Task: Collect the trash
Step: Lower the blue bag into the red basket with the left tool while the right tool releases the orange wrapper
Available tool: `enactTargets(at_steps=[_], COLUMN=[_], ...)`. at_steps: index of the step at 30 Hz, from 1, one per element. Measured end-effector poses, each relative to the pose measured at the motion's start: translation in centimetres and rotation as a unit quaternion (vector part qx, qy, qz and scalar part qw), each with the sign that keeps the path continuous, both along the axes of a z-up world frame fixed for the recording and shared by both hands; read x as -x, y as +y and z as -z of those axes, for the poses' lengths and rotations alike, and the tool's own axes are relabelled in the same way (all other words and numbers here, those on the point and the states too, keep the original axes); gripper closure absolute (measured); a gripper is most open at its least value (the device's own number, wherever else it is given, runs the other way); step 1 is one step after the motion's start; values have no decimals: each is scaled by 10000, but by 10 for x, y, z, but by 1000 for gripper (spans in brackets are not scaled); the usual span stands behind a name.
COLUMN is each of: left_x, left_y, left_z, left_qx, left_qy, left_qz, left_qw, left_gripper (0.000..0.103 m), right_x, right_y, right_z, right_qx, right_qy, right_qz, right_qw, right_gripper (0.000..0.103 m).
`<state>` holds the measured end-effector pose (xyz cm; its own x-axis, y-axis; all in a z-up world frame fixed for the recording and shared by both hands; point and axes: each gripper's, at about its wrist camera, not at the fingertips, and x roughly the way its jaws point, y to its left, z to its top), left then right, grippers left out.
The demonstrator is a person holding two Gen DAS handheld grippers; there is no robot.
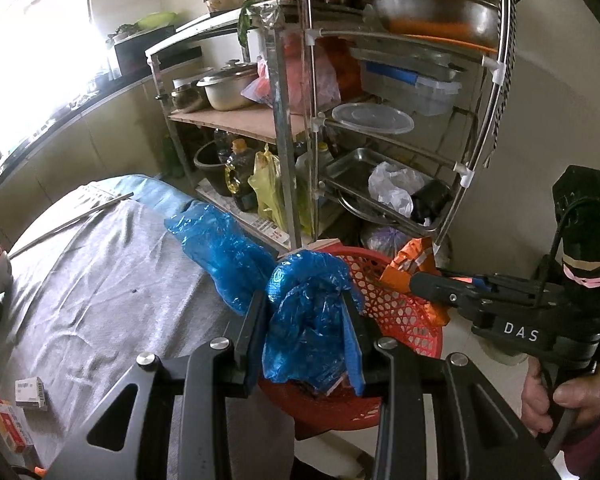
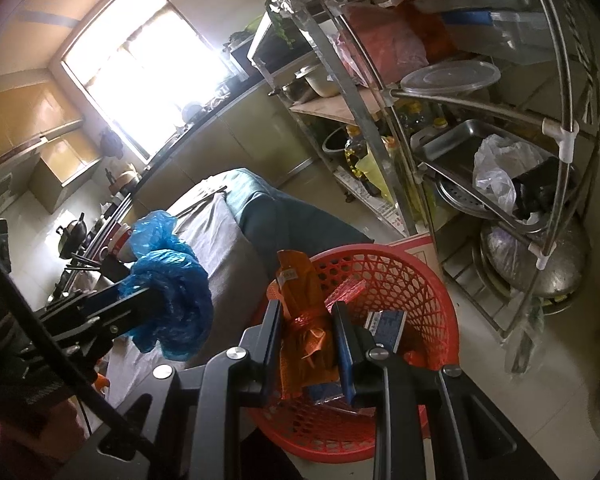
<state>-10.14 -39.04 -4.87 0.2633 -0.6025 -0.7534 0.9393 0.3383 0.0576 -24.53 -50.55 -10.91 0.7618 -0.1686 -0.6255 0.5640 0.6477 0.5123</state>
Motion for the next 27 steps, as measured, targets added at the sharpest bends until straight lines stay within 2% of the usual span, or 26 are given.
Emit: enactTargets(at_steps=[16, 27], left_x=[7, 6], left_y=[-21, -25], left_z=[17, 24], left_qx=[-274, -323], left_qy=[22, 98], left_qz=[112, 175], left_qw=[9996, 9993], left_gripper=[67, 67], right_x=[10, 10], right_y=[-9, -12], right_z=[10, 15], right_qx=[-338, -436], right_qy=[-159, -142], right_qz=[80, 90], right_qw=[9993, 9989], right_gripper=[76, 75])
